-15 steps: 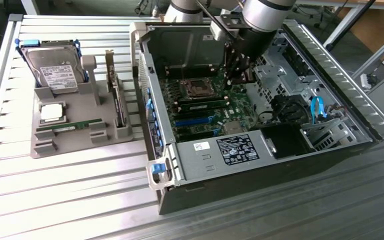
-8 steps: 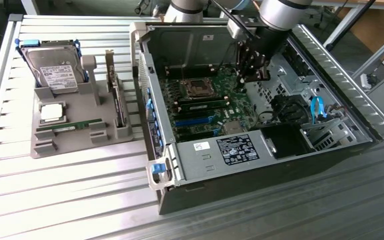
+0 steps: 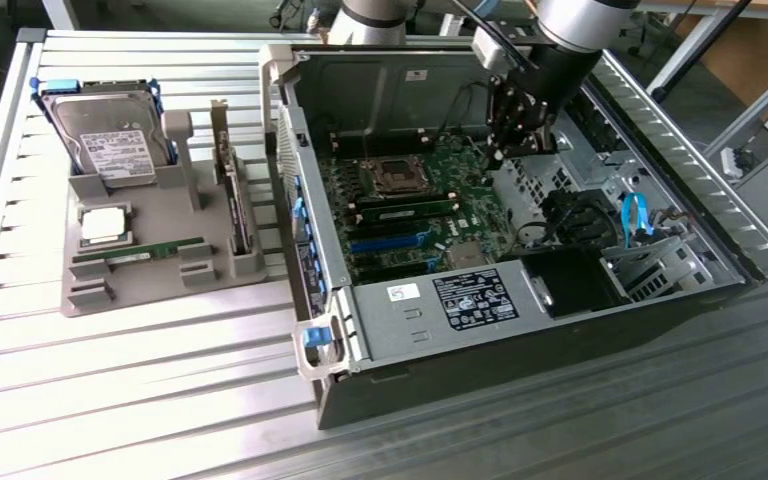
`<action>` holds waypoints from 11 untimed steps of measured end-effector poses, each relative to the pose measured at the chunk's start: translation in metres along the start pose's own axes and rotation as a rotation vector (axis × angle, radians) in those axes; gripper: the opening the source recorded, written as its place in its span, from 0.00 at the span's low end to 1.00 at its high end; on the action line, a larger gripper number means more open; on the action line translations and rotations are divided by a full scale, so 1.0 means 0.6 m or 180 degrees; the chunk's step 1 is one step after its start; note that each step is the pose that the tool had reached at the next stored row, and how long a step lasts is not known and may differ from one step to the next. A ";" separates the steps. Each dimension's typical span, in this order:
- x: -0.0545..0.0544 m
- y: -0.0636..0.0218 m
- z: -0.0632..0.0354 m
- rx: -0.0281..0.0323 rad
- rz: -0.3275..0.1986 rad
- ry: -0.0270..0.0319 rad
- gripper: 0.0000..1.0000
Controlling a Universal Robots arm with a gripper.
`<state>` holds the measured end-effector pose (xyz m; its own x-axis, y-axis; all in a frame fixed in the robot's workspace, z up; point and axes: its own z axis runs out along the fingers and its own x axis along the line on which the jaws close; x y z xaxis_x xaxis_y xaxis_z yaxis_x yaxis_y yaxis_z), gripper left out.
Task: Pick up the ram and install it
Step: 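Press down the ram until it locks into place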
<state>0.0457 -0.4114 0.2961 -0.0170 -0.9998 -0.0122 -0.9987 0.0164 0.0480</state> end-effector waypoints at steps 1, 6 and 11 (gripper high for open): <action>0.000 0.000 0.000 0.0000 0.0000 0.0000 0.09; 0.000 0.000 0.000 0.0000 0.0000 0.0000 0.09; 0.000 0.000 0.001 0.0006 0.0506 -0.0019 0.09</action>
<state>0.0457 -0.4114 0.2956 -0.1752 -0.9845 -0.0106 -0.9835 0.1745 0.0479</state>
